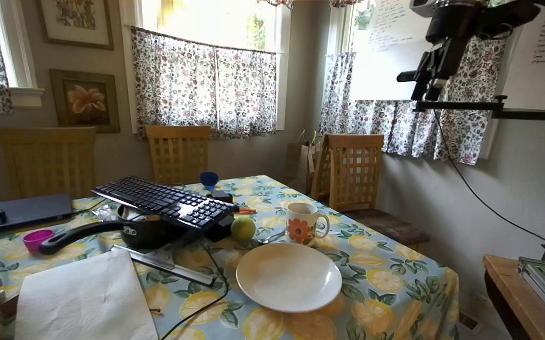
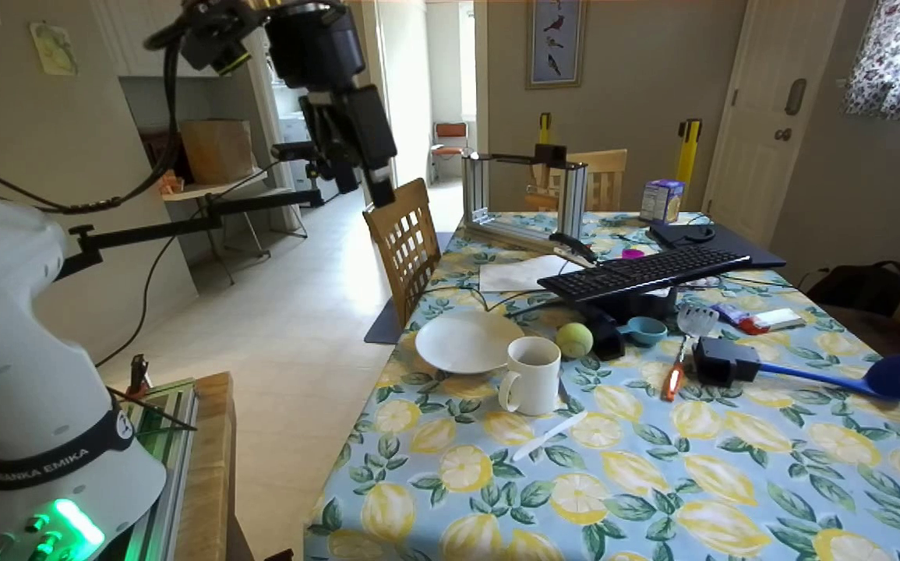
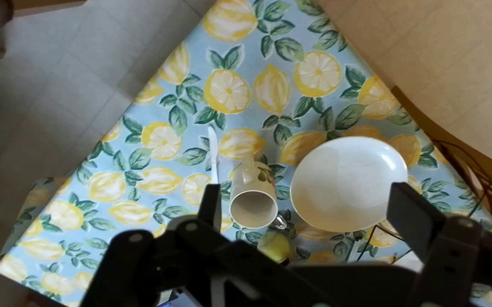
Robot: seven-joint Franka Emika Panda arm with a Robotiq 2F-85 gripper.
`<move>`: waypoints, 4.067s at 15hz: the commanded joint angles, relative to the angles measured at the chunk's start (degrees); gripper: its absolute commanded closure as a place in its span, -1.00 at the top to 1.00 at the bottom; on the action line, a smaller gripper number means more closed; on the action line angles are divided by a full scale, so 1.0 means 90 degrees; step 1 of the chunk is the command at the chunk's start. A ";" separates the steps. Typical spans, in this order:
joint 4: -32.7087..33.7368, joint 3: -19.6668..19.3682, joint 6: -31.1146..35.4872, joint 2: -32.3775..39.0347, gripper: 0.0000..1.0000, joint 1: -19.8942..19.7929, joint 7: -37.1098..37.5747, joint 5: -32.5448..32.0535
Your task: Put the silver spoon in the mug.
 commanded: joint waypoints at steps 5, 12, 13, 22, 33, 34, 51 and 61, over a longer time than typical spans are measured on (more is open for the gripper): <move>0.0890 0.0004 0.0110 0.0954 1.00 -0.0068 -0.0231 -0.0088; 0.0957 0.0005 0.0110 0.1047 1.00 -0.0069 -0.0251 -0.0093; 0.0957 0.0005 0.0110 0.1047 1.00 -0.0069 -0.0251 -0.0095; 0.1247 -0.0155 0.0396 0.1375 1.00 -0.0111 -0.1102 -0.0627; 0.3166 -0.0493 0.1468 0.3781 1.00 -0.0008 -0.5107 -0.0435; 0.3422 -0.0338 0.1373 0.4040 1.00 -0.0009 -0.5163 -0.0415; 0.5031 0.0714 0.0073 0.5709 1.00 -0.0327 -0.4490 -0.0049; 0.6199 0.1353 -0.0108 0.7723 1.00 -0.0634 -0.4708 0.1396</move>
